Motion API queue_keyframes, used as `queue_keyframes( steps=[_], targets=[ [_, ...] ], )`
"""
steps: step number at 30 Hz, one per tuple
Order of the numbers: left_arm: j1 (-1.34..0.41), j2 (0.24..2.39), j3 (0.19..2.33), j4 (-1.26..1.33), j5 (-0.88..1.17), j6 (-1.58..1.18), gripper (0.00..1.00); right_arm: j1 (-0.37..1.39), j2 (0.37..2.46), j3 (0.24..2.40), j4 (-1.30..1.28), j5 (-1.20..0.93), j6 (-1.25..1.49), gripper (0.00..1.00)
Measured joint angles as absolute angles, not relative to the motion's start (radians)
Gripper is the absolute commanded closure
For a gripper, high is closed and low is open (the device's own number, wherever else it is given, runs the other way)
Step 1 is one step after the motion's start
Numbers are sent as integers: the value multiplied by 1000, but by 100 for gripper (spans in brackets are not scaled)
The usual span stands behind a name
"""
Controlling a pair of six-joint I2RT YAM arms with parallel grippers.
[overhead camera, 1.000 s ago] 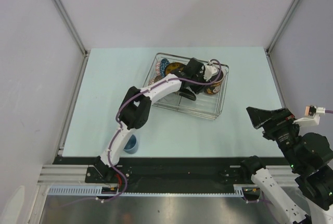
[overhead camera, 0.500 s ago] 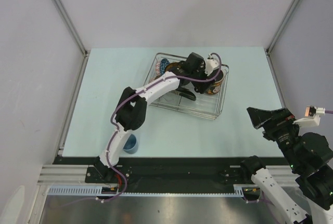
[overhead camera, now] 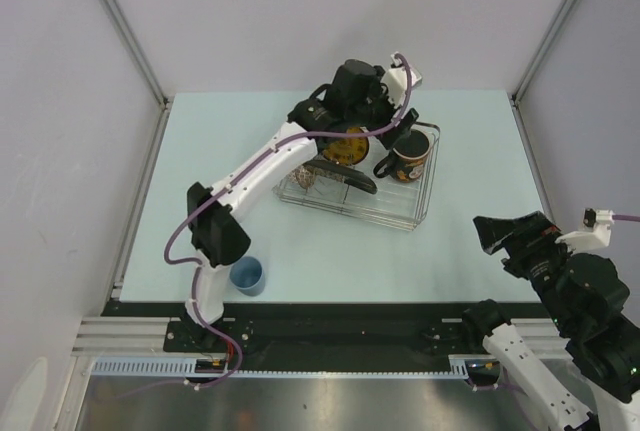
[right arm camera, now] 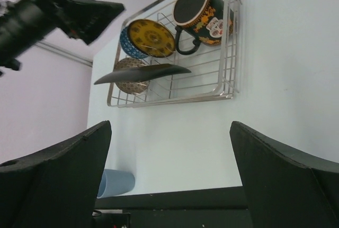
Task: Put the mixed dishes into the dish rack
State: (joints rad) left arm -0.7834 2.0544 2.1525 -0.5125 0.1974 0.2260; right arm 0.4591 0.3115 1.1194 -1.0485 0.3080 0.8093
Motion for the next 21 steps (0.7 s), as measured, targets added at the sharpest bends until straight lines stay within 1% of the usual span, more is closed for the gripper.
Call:
queue_keyframes(
  steps=[4,13,15,18,21],
  targets=[
    [-783,2022,2211,-580,197,225,0,459,318,1099,-1073,307,805,0],
    [-783,1832,2209,-737,179,220,0,459,341,1055,-1107,279,789,0],
    [-779,1774,2172,-751,168,223,0,459,341,1052,-1113,276,788,0],
    [-770,1631,2033,-757,148,241,0,459,340,1039,-1124,263,788,0],
    [-757,1526,1945,-768,126,264,0,458,336,1025,-1133,249,788,0]
  ],
)
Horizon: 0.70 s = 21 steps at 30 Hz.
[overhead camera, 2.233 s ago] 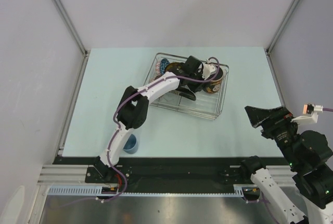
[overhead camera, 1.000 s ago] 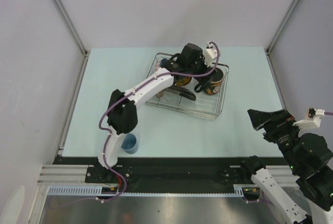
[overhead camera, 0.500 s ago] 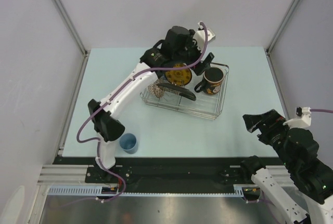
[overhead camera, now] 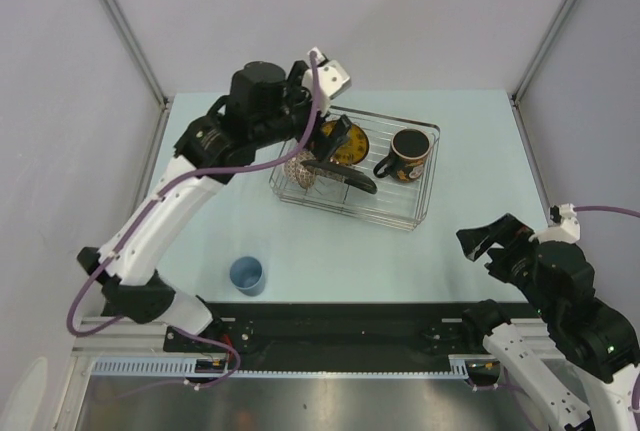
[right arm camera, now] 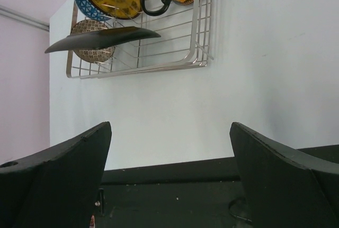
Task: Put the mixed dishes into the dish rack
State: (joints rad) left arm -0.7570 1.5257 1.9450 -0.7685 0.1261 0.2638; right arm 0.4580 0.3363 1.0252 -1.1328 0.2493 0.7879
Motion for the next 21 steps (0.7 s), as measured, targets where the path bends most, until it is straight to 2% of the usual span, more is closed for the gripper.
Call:
queue_keyframes(
  steps=[10,21],
  targets=[
    [-741,1322,1823,-765,20,304,0,430,315,1007,-1139,207,749,0],
    [-699,1121,1554,-765,-93,304,0,381,328,995,-1140,164,674,0]
  ],
)
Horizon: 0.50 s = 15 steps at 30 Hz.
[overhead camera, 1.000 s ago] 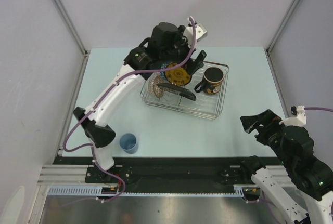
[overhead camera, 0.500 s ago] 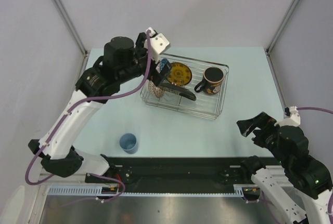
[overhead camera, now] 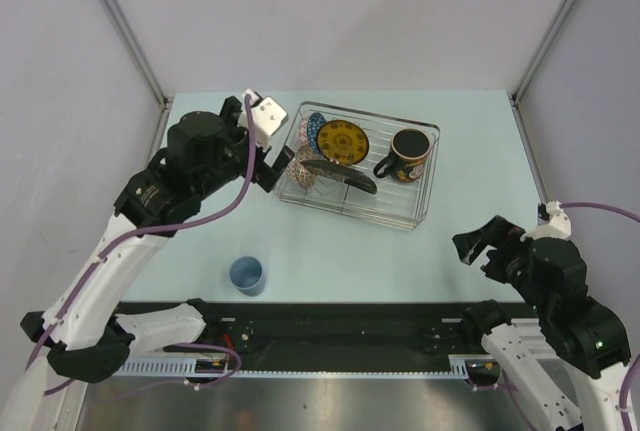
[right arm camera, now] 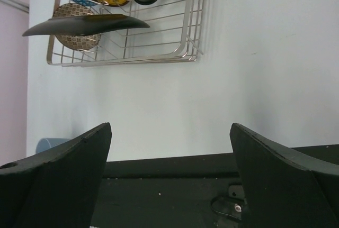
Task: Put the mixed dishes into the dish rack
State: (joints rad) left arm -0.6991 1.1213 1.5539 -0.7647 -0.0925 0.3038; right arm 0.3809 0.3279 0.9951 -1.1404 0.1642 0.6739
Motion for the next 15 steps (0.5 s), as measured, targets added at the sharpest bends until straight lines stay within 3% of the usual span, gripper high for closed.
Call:
queue_keyframes(
  steps=[15],
  targets=[
    [-554,926,1379,-788,-56,289,0,329,408,955,-1071,49,582,0]
  ],
)
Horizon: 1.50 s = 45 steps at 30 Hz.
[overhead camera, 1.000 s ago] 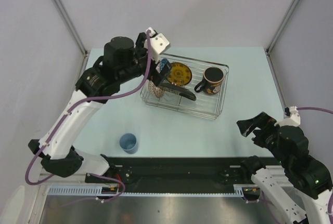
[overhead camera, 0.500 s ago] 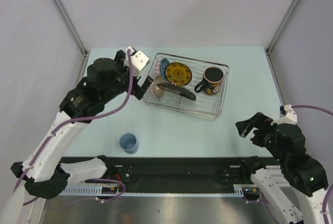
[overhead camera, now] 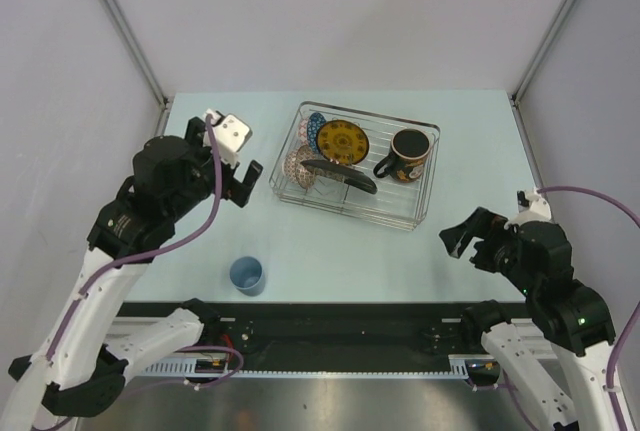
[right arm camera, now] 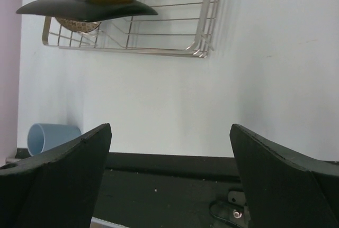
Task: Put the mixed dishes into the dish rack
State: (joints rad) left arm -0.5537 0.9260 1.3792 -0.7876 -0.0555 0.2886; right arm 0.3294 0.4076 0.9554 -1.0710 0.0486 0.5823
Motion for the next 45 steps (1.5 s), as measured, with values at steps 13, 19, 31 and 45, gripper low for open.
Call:
queue_keyframes(
  steps=[13,19,31,45],
  targets=[
    [-353,784,1233,-850,23,294,0,966,890,1047,-793,226,530,0],
    [-156,745,1224,-904,104,323,0,1204,1348,1239,-574,308,458,0],
    [75,679,1184,-986,252,385,0,1269,1583,1332,-487,253,404,0],
    [79,703,1176,-960,312,366,0,1274,1906,1581,-432,113,380,9]
  ],
)
